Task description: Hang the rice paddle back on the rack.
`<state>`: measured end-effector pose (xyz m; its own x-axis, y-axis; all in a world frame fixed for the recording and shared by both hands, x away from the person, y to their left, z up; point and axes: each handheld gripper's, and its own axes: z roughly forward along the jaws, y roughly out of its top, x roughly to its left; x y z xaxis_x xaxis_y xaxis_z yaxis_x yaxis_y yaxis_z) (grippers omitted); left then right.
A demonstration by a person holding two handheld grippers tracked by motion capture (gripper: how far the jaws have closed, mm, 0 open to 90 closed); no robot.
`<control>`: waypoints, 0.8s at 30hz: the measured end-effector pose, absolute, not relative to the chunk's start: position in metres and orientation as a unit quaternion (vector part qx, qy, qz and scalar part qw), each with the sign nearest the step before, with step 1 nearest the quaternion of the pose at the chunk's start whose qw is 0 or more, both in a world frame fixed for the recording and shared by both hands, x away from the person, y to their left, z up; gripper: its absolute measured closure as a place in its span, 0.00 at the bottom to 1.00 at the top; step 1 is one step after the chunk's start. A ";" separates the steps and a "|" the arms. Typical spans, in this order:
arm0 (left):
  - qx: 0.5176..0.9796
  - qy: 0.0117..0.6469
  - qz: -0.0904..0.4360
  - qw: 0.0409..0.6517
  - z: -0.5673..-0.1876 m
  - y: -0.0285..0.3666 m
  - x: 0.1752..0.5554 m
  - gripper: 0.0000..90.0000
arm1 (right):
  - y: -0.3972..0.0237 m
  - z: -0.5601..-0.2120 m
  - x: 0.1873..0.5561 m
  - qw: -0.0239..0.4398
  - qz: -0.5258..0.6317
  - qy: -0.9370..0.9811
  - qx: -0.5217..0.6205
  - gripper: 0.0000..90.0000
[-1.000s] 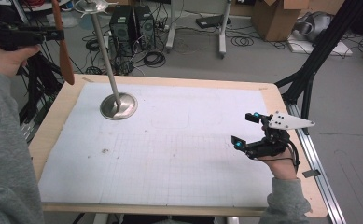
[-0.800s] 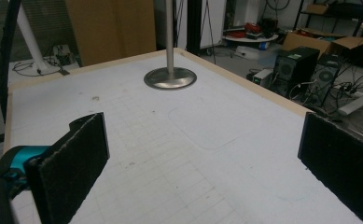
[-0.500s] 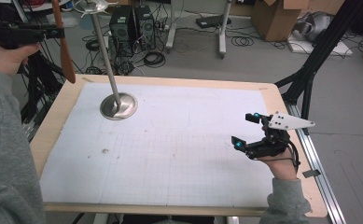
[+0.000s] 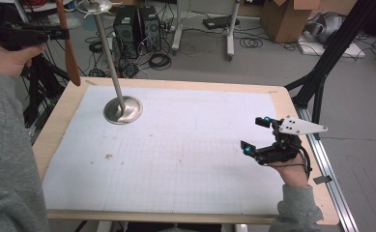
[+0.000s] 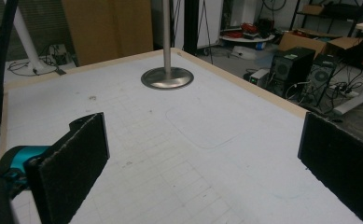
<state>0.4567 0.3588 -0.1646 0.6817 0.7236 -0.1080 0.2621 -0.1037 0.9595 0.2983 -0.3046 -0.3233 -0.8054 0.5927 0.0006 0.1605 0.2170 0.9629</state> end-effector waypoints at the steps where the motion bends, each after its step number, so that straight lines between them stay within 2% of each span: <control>1: 0.715 0.343 0.200 0.575 -0.165 0.358 0.457 0.72 | -0.305 -0.323 0.298 0.188 0.574 0.758 0.248 0.00; 24: 0.724 0.340 0.198 0.567 -0.168 0.350 0.463 0.72 | -0.305 -0.323 0.298 0.189 0.573 0.758 0.248 0.00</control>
<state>0.4632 0.3498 -0.1678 0.6904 0.7166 -0.0996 0.2686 -0.1261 0.9550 0.2979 -0.3047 -0.3229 -0.8049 0.5934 -0.0021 0.1598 0.2201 0.9623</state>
